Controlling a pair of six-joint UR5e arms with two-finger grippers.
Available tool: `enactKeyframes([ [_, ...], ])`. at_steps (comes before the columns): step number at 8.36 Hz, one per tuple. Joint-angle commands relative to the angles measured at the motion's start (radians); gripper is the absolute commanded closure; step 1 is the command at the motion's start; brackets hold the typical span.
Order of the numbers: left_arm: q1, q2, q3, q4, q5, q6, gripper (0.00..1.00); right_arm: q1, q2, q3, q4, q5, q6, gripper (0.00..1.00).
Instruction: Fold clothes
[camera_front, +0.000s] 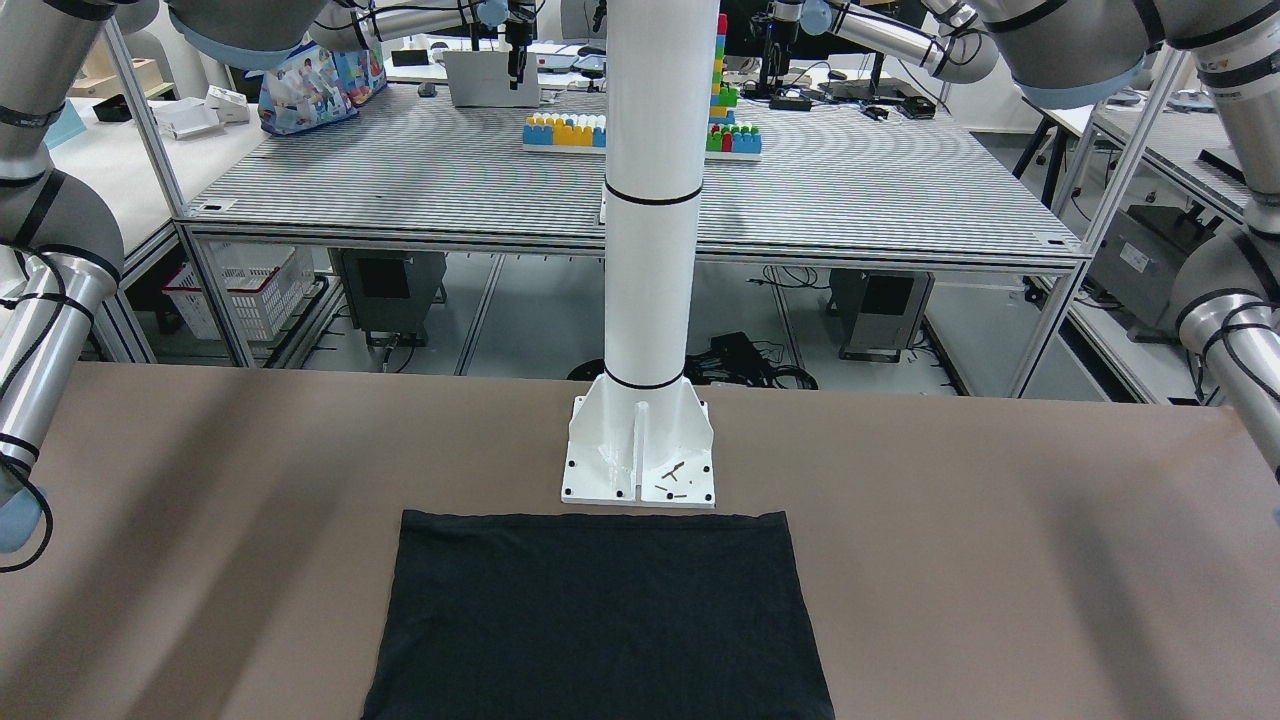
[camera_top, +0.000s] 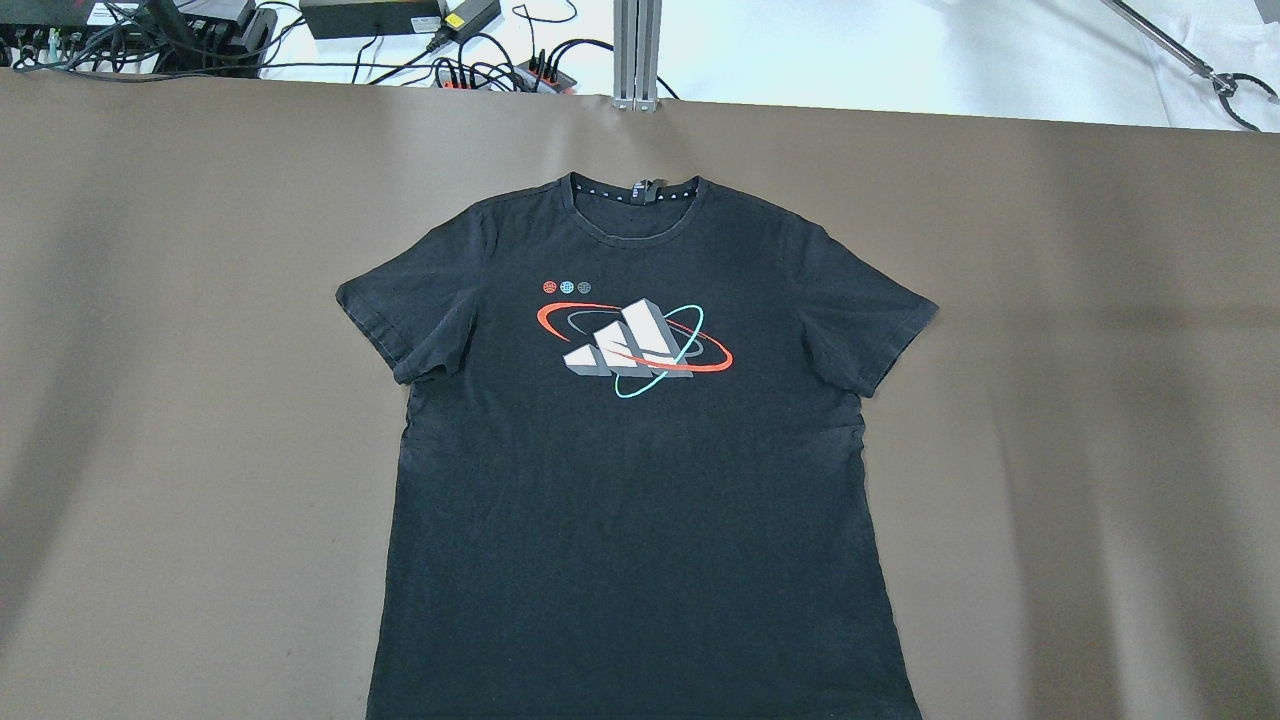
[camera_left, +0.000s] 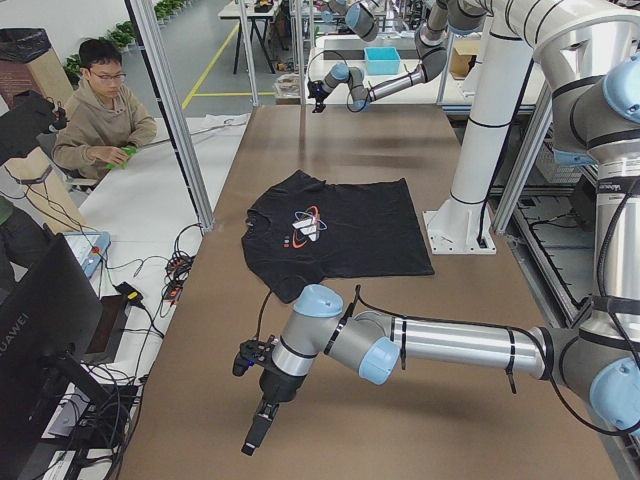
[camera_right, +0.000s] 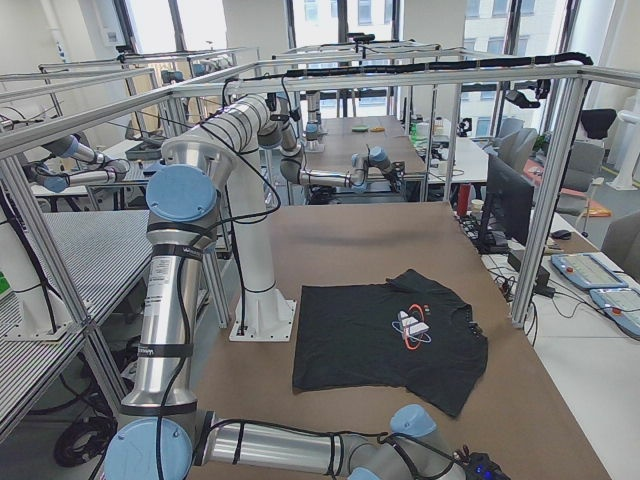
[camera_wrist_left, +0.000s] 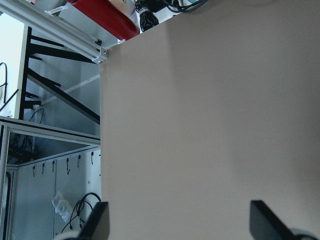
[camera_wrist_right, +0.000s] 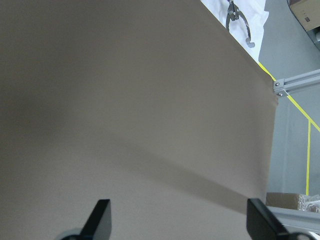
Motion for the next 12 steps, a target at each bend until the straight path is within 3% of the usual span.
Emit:
enactKeyframes([
  [1,-0.001,0.002,-0.001,-0.002,0.001,0.003,0.0,0.028,-0.019,0.0,0.027,0.049,0.002,0.05],
  [4,0.001,0.0,0.017,-0.001,0.003,0.008,0.0,0.028,-0.013,-0.002,0.024,0.049,0.003,0.05],
  [7,0.001,0.023,0.07,-0.142,0.061,0.011,0.0,0.026,-0.01,0.003,0.022,0.049,0.005,0.05],
  [10,0.002,0.025,0.067,-0.139,0.052,0.011,0.0,0.017,0.016,-0.004,0.019,0.052,0.08,0.05],
  [12,0.002,0.02,0.065,-0.134,-0.001,0.008,0.0,-0.03,0.047,-0.004,0.022,0.148,0.208,0.05],
])
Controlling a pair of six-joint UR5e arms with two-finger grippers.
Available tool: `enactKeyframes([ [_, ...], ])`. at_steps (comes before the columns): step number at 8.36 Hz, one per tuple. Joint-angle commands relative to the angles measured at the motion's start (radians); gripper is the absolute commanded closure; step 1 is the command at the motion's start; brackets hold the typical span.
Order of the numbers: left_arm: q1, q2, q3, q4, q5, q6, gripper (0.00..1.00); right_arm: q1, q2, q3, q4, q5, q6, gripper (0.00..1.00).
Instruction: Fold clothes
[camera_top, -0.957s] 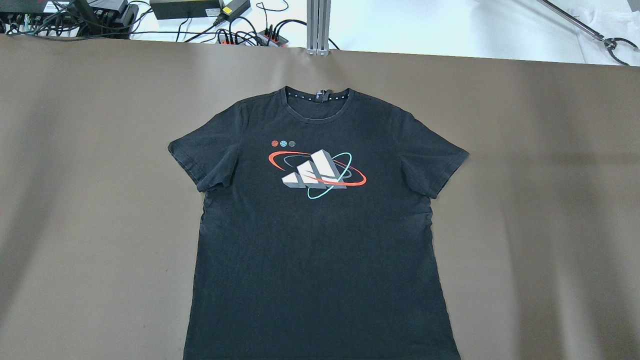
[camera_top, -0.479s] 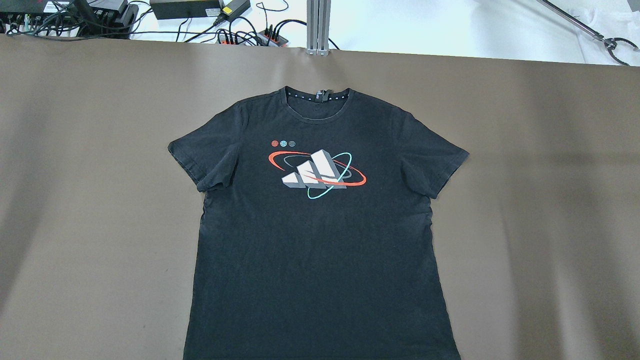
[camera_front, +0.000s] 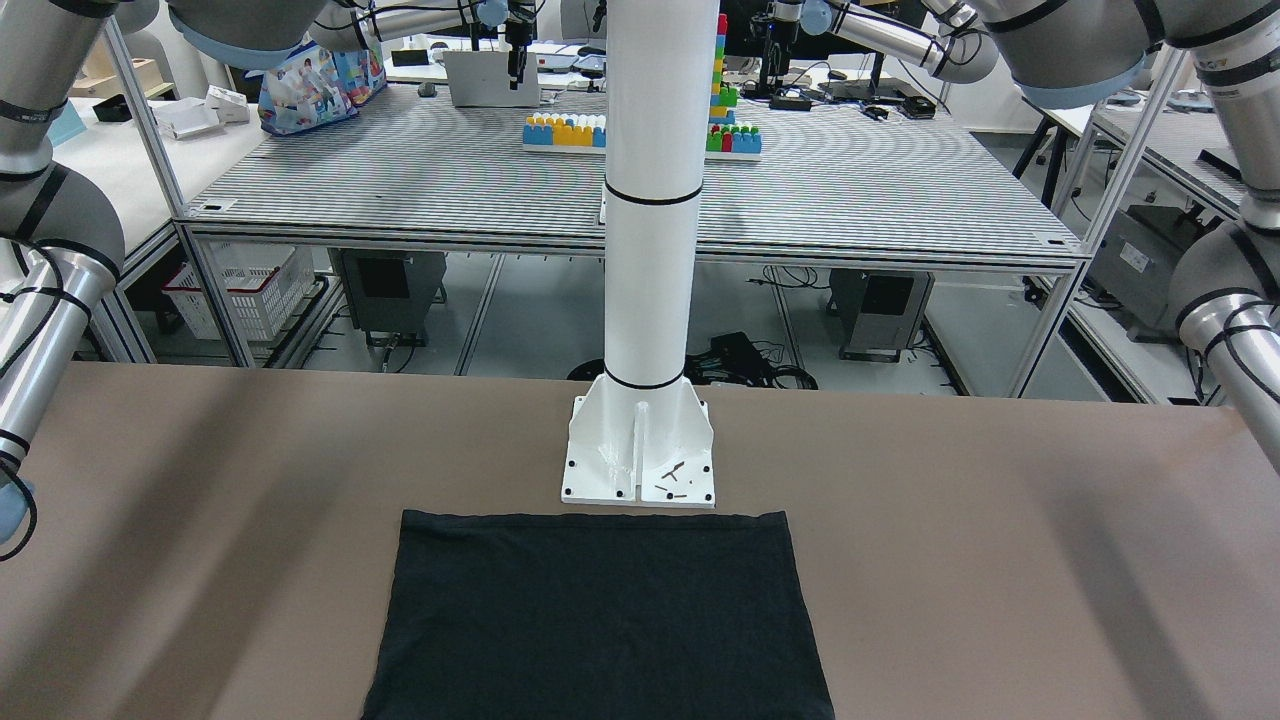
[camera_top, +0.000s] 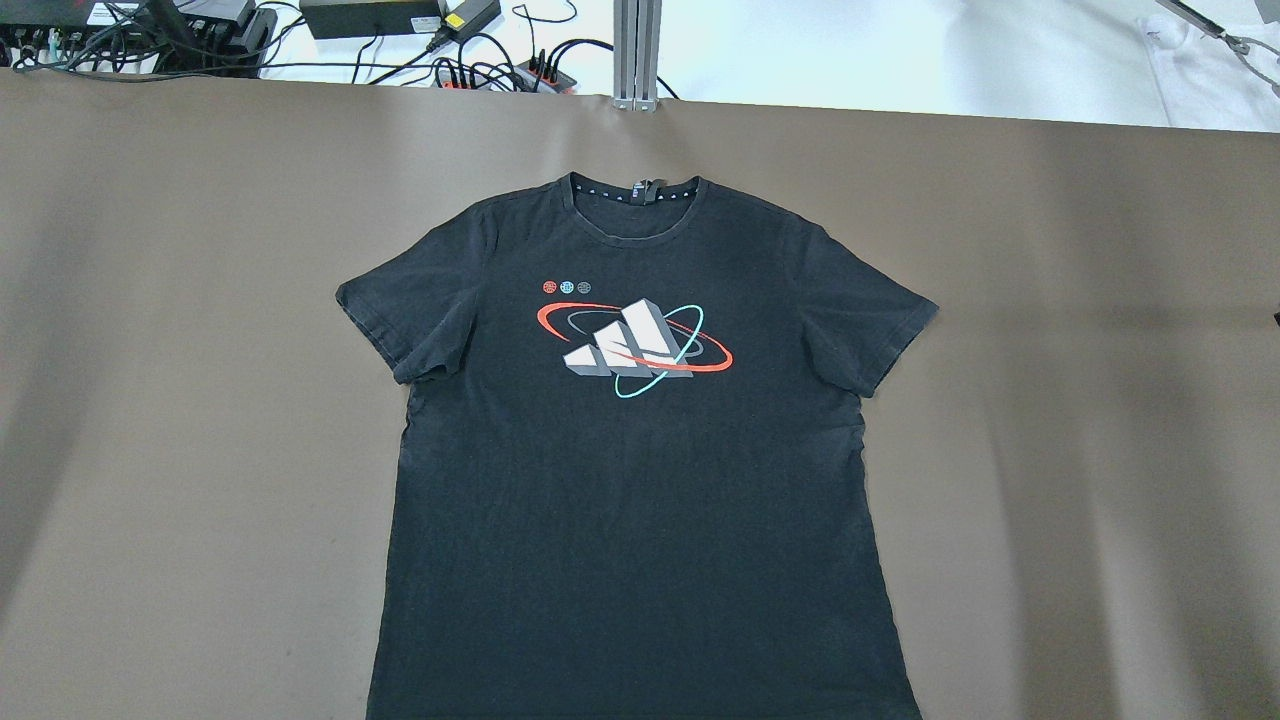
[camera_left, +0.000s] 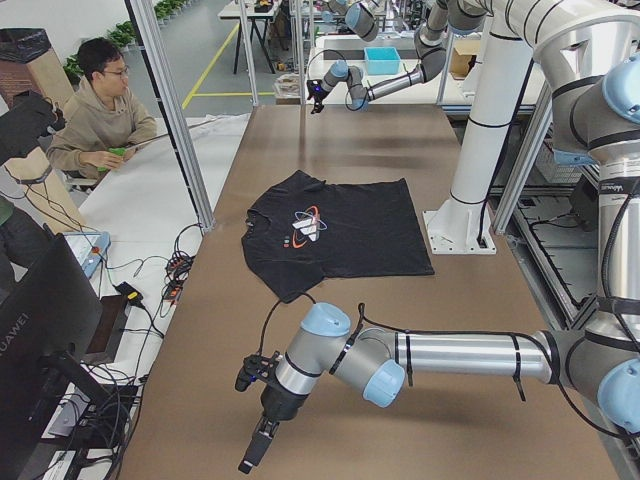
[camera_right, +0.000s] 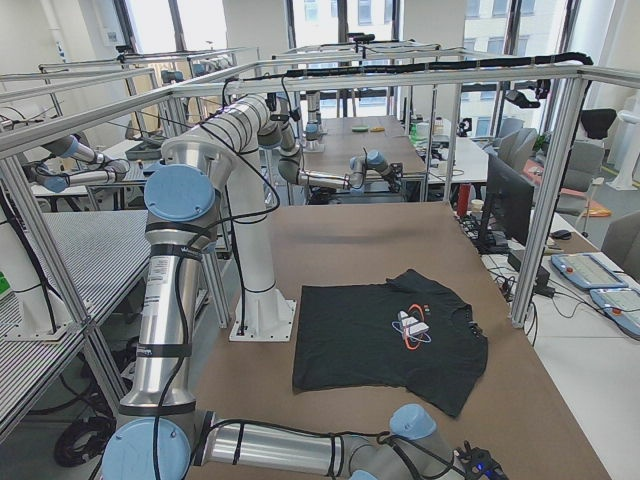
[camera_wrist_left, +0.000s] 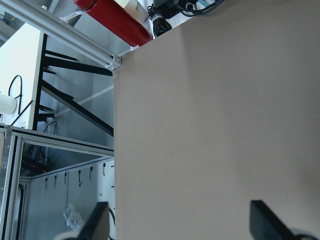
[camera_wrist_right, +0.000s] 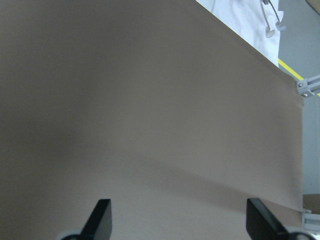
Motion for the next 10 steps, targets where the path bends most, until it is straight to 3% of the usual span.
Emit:
enactKeyframes([
  [1,0.0,-0.009,0.004,0.005,-0.127,-0.014,0.0,-0.077,0.063,-0.002,0.014,0.109,0.262,0.05],
  [3,-0.001,-0.005,0.004,0.002,-0.122,-0.009,0.0,-0.224,0.14,-0.008,0.022,0.109,0.558,0.05],
  [7,0.0,-0.01,0.001,-0.001,-0.123,-0.005,0.0,-0.381,0.289,-0.071,0.023,0.108,0.842,0.06],
  [8,0.0,-0.011,0.001,0.001,-0.123,-0.006,0.0,-0.385,0.314,-0.091,0.023,0.105,0.854,0.11],
  [9,0.0,-0.013,-0.002,0.001,-0.123,-0.006,0.0,-0.385,0.32,-0.097,0.02,0.111,0.924,0.3],
  [10,0.0,-0.014,-0.001,0.001,-0.123,-0.006,0.0,-0.394,0.332,-0.103,0.019,0.111,0.962,0.41],
])
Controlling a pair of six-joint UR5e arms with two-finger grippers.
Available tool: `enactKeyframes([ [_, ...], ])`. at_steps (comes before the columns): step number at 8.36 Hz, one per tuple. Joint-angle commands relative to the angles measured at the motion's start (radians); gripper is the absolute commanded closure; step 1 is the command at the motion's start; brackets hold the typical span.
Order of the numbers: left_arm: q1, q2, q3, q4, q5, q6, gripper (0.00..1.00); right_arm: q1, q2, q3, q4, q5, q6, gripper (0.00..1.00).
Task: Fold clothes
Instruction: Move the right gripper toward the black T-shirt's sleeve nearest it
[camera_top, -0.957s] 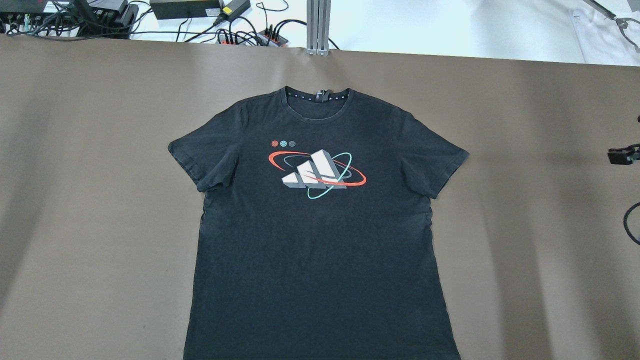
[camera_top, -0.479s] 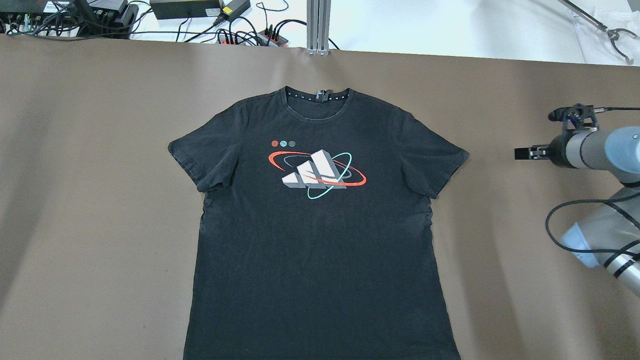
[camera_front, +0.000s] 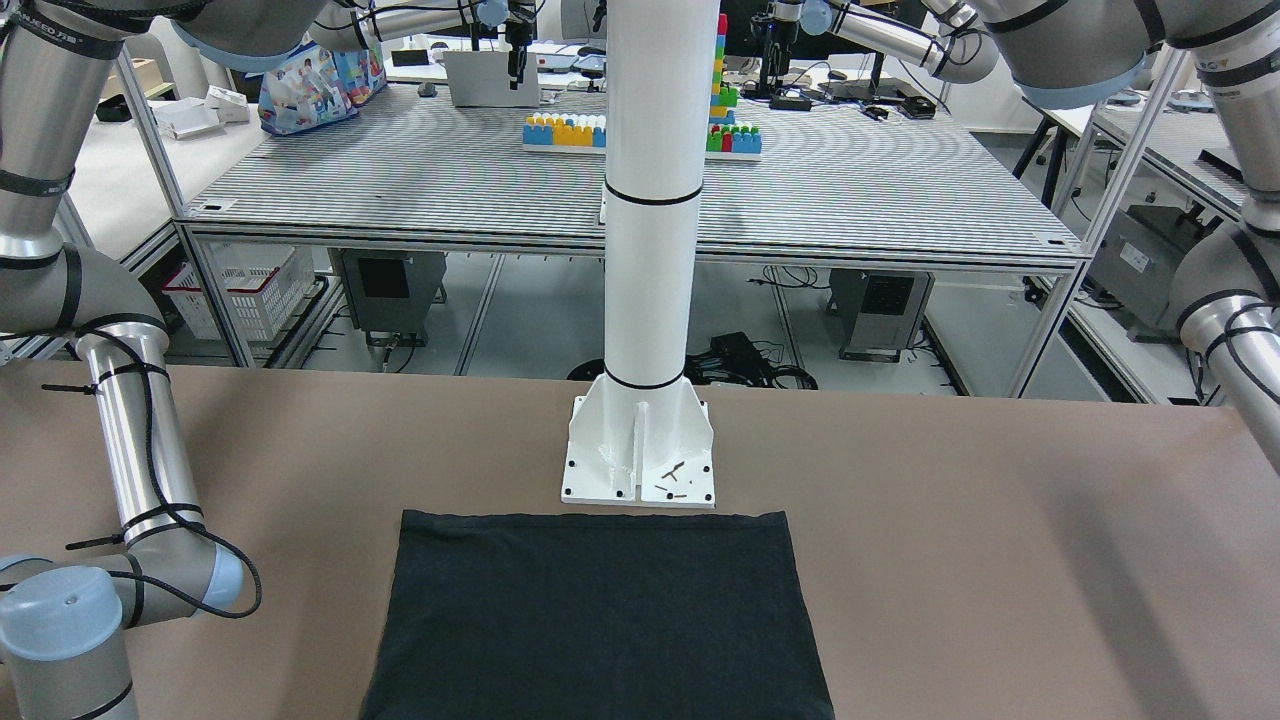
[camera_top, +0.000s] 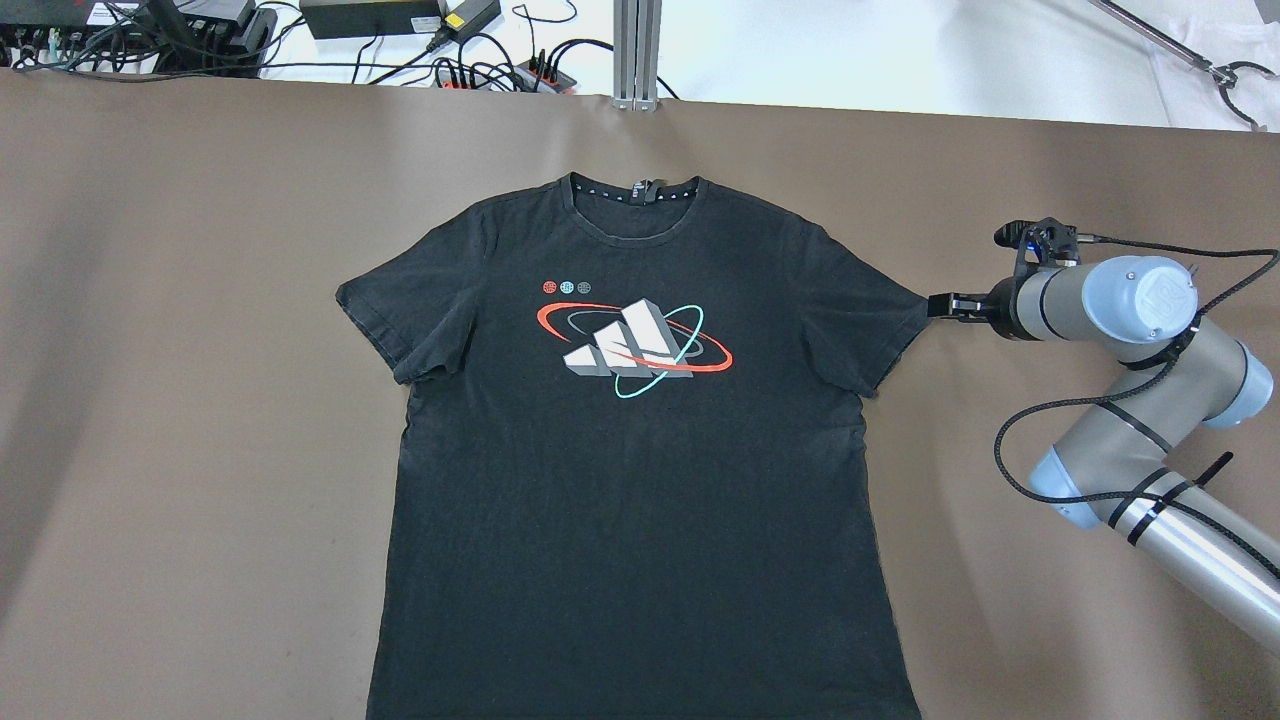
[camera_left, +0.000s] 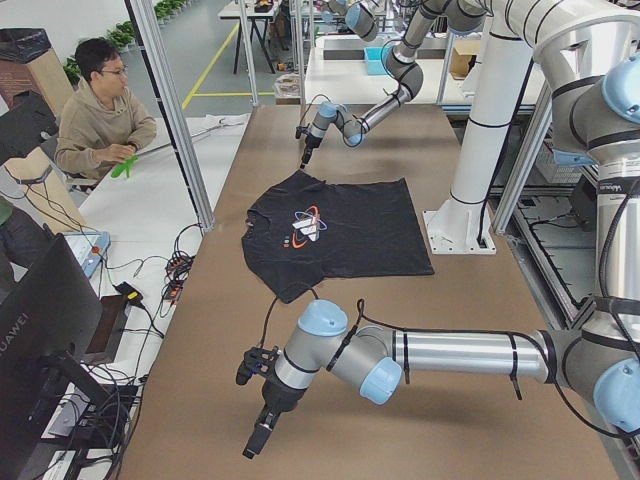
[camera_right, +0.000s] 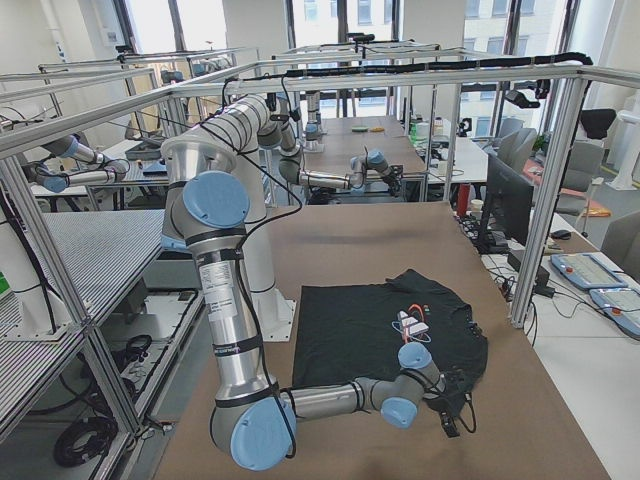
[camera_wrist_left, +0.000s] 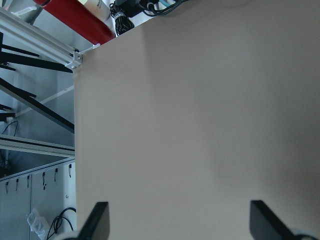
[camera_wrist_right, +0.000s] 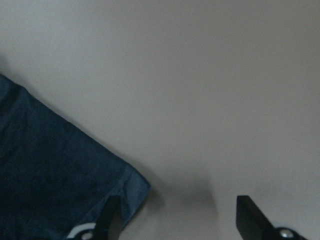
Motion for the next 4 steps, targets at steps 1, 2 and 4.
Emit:
enactKeyframes([
  [1,0.002,-0.007,0.003,0.0,0.0,0.0,0.0,-0.021,0.029,-0.026,-0.003,0.004,0.096,0.48],
  [2,0.002,-0.009,0.001,0.0,0.0,-0.002,0.0,-0.021,0.029,-0.026,-0.003,0.003,0.098,0.53],
  [4,0.0,-0.007,0.0,0.0,0.002,-0.005,0.0,-0.021,0.054,-0.051,-0.004,0.004,0.098,0.54],
])
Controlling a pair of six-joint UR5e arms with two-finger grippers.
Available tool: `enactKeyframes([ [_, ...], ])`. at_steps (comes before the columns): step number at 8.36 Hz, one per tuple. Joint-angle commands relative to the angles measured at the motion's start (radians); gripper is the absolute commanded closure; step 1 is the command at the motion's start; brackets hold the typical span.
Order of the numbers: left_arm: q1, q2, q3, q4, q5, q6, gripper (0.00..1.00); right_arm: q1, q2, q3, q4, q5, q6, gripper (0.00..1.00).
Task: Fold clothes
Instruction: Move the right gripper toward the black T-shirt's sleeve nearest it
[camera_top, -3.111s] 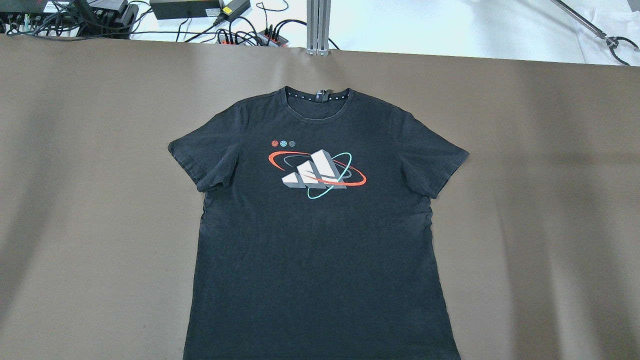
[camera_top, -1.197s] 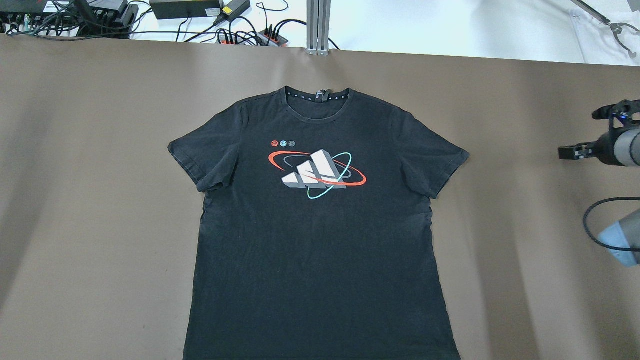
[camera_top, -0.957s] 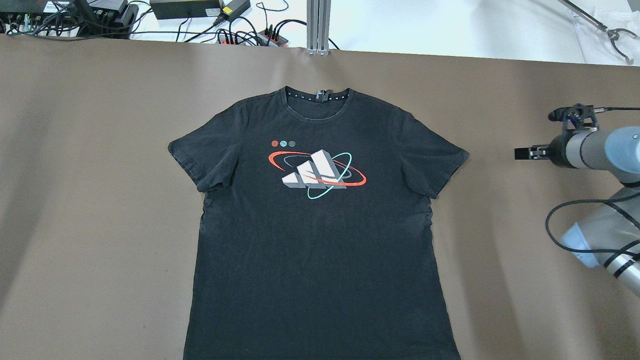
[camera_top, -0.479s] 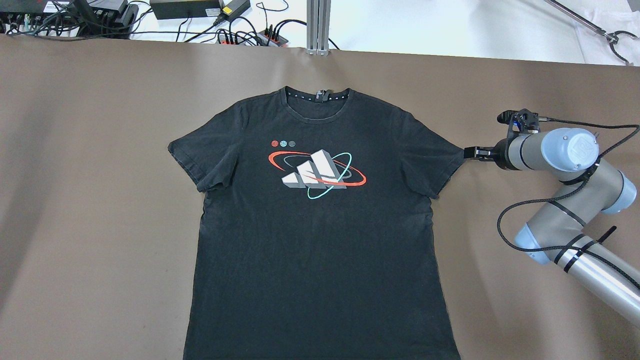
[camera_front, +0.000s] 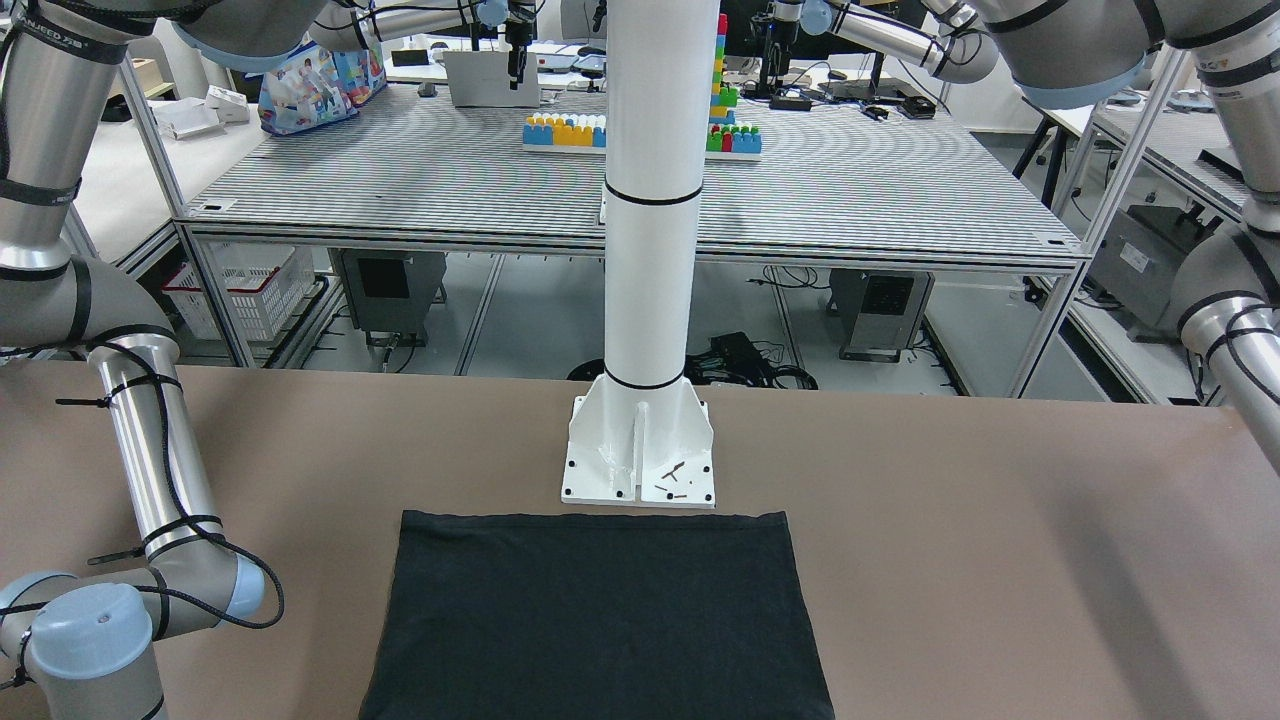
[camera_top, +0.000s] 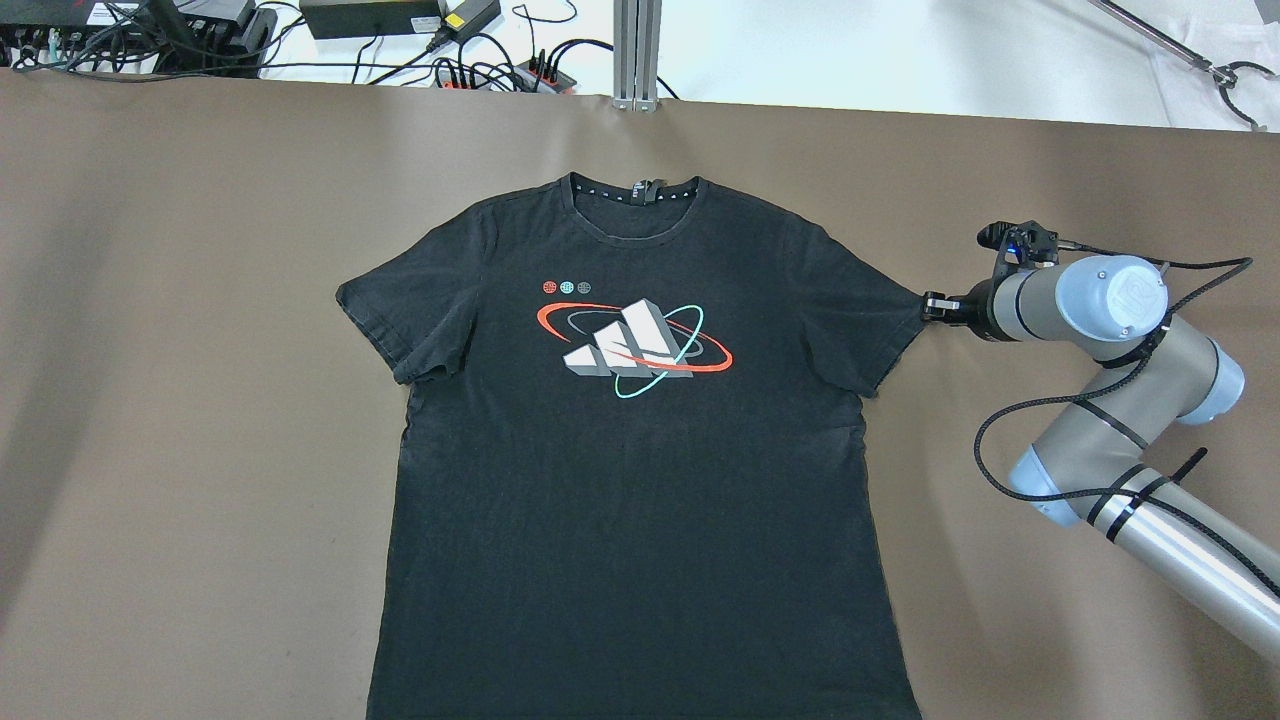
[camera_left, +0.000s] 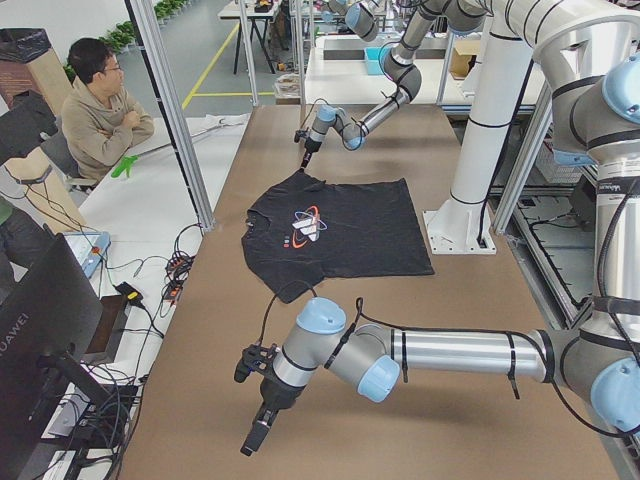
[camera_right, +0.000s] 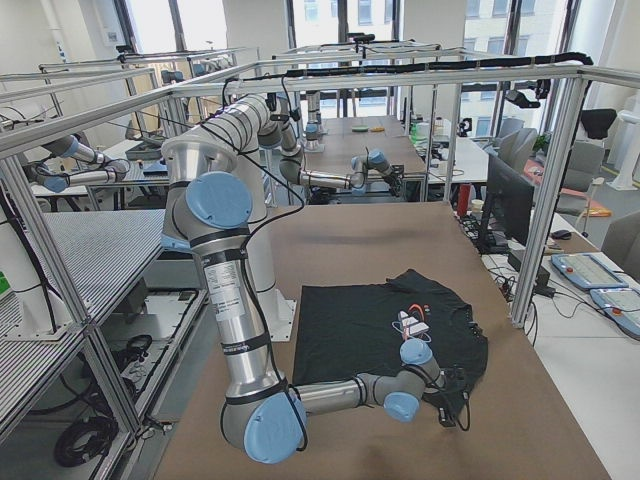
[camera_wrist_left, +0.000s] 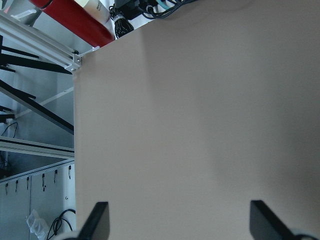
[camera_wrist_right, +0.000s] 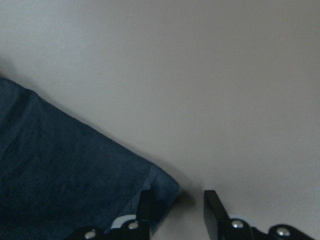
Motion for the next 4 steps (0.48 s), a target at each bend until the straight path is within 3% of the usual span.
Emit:
enactKeyframes([
  [1,0.001,-0.001,0.001,0.0,0.002,-0.003,0.0,-0.001,0.04,-0.044,-0.001,-0.001,0.004,0.54],
  [3,-0.001,-0.001,-0.001,-0.002,0.002,-0.004,0.0,0.0,0.071,-0.076,-0.001,-0.001,0.004,0.58],
  [4,-0.001,-0.001,0.001,-0.002,0.002,-0.004,0.0,0.0,0.073,-0.077,0.0,0.001,0.004,0.74],
])
